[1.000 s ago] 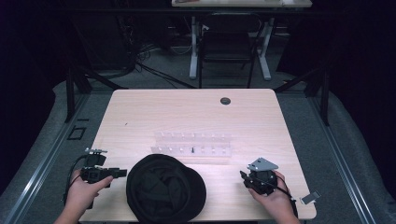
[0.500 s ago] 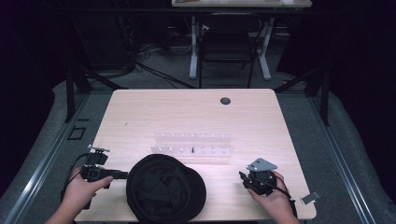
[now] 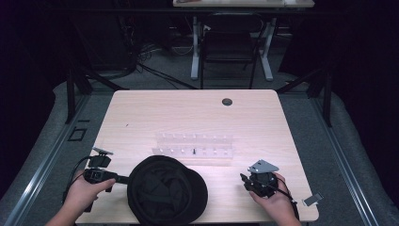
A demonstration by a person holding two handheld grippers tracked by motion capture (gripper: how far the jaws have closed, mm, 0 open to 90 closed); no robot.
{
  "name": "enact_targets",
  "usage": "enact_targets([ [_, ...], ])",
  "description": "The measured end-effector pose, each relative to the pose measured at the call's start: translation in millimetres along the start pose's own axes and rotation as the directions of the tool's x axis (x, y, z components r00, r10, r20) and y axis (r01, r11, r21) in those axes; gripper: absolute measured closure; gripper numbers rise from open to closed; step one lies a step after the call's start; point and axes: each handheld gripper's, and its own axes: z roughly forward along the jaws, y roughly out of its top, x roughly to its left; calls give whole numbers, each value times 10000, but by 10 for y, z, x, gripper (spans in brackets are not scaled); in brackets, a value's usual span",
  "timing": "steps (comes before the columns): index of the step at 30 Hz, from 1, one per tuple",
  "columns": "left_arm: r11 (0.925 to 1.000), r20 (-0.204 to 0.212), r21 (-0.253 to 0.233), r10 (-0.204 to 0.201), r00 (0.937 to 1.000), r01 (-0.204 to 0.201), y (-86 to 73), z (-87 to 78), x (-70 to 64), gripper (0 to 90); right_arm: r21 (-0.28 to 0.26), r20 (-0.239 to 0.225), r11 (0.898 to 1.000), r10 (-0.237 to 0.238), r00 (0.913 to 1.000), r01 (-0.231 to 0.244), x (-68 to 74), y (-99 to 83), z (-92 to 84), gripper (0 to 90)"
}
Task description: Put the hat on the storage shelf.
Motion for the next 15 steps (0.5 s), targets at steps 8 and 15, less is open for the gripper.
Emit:
enact_targets([
  [8,9998,251,98,-189,9995,187,11,29,13,606,45,-41,10000,-78,10000,79,6,0,4,570],
  [15,9993,309,286,-234,9992,225,15,101,-2,616,18,-74,10000,-83,9999,83,6,2,-1,569],
])
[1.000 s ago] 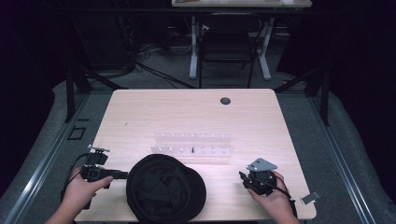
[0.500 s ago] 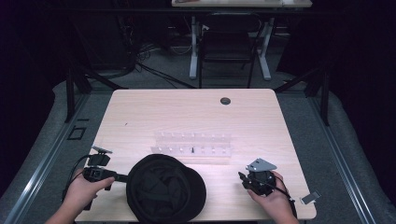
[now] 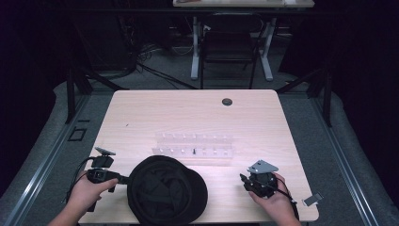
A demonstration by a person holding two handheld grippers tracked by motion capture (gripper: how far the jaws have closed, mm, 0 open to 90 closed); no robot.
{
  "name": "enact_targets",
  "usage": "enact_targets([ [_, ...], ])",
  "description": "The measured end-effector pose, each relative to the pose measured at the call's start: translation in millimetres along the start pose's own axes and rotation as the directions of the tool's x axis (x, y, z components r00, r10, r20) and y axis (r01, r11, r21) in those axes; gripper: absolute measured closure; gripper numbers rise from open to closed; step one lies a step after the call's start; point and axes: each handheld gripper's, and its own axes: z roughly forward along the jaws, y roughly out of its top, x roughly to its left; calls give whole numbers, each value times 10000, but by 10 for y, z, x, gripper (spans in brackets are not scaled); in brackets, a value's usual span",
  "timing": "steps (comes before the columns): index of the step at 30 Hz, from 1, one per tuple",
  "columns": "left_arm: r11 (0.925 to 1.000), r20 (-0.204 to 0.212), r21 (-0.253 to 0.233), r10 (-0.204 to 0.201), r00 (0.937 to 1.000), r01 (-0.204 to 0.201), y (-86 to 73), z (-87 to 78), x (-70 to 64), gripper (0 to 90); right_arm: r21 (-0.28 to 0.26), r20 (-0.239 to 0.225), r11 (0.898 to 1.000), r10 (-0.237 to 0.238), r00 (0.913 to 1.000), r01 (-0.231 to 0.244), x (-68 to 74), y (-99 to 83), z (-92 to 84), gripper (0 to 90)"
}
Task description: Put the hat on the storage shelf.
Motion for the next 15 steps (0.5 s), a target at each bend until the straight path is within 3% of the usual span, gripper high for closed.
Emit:
enact_targets([
  [4,9997,-147,191,138,9998,-135,0,53,-13,635,-3,14,10000,-9,10000,9,-1,-2,-1,569],
  [15,9992,-109,404,-13,9999,18,9,106,-24,709,-40,6,10000,46,10000,-46,11,-2,5,569],
])
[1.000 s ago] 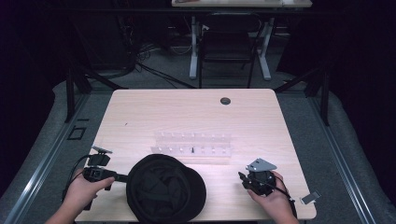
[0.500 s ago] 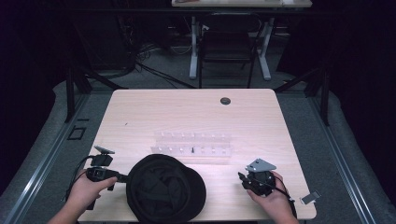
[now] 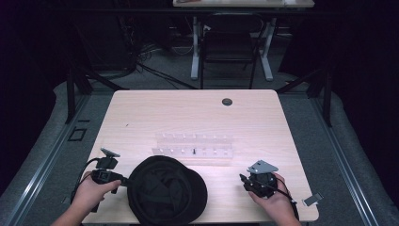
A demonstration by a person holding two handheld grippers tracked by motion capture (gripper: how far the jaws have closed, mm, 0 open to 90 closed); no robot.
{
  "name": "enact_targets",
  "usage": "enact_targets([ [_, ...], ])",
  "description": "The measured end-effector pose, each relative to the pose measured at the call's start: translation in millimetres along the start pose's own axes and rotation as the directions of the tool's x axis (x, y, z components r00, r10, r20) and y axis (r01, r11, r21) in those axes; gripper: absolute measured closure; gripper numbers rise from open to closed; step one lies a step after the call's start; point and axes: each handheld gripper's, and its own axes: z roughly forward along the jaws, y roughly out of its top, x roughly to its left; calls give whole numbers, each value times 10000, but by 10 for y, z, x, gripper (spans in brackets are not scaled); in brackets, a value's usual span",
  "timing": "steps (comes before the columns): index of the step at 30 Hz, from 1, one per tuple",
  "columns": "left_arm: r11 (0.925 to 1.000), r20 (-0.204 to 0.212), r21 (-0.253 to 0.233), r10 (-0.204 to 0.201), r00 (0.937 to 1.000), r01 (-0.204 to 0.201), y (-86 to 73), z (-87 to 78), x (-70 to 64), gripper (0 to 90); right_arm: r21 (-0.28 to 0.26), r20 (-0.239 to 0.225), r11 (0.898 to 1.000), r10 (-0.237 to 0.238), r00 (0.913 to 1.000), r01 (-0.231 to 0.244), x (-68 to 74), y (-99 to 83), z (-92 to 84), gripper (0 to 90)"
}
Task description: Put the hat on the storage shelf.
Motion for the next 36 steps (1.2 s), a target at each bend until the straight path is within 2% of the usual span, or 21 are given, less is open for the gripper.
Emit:
enact_targets([
  [7,9999,33,166,-18,10000,17,4,5,-9,737,51,-25,10000,-32,10000,33,-3,1,-1,569],
  [8,9998,19,196,78,10000,-78,9,5,-6,746,57,-25,10000,-19,10000,19,-3,1,-1,569],
  [14,9992,60,399,-47,10000,44,33,8,-24,784,39,-58,10000,9,10000,-8,-4,1,0,569],
  [20,9975,85,703,-94,9999,88,68,1,-49,838,4,-49,10000,14,10000,-14,-6,-1,-1,568],
  [24,9955,128,948,21,9999,-33,96,-21,-59,858,36,-52,10000,-20,10000,20,-11,2,-6,568],
  [30,9956,164,934,-15,9999,0,114,-47,-68,869,-66,-35,9999,97,9999,-97,-13,-4,-6,568],
  [36,9958,380,889,-271,9989,236,129,-90,-72,872,-1,-88,10000,58,9999,-58,-20,-2,-13,567],
])
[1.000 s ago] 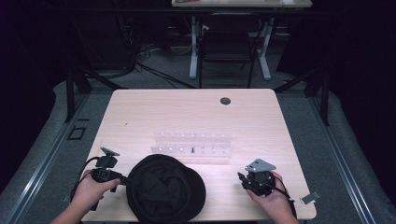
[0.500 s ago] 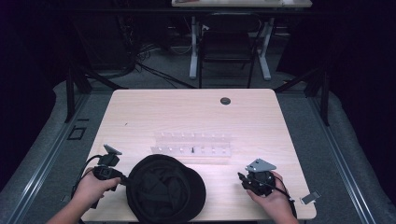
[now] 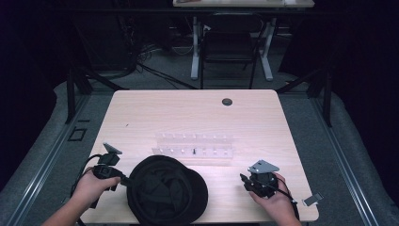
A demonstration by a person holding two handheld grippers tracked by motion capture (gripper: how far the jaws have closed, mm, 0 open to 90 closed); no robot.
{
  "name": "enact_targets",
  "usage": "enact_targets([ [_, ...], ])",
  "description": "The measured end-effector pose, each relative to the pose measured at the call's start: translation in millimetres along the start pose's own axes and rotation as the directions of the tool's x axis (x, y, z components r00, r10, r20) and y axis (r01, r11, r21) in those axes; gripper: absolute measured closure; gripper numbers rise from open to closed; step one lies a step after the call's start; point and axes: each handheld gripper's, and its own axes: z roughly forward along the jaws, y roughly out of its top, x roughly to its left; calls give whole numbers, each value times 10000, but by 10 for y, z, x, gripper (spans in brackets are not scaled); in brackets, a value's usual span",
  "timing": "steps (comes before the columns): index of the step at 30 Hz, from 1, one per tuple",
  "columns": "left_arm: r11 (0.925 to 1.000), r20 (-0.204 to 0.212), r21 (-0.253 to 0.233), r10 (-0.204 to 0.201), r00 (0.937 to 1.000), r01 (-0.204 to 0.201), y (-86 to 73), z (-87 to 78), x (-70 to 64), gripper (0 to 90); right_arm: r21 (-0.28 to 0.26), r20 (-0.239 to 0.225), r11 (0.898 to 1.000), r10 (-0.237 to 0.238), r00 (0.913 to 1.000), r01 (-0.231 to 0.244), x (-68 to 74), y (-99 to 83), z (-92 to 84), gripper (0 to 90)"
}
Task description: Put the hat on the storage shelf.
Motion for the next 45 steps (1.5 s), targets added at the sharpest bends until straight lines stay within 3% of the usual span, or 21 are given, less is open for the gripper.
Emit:
enact_targets([
  [20,9991,760,-78,-415,9962,422,25,-211,-90,877,16,-12,10000,23,10000,-23,-1,-1,3,567],
  [24,9990,1109,-30,-444,9928,450,33,-262,-86,878,-1,-25,10000,52,10000,-52,-1,-1,1,567],
  [25,9981,1285,-108,-594,9899,612,32,-278,-87,879,13,-5,10000,33,10000,-33,-2,-1,0,567],
  [30,9971,1562,-97,-737,9850,761,35,-324,-101,879,31,47,10000,21,10000,-22,-3,0,-3,567],
  [36,9973,1648,-132,-690,9839,722,45,-366,-131,880,52,63,10000,9,10000,-10,-4,0,-6,567],
  [41,9955,2044,-117,-893,9748,936,51,-409,-137,881,-20,59,10000,56,10000,-56,-5,-2,-3,567],
  [45,9957,2202,-200,-842,9718,908,54,-454,-158,881,-34,57,10000,65,10000,-65,-7,-3,-3,567],
])
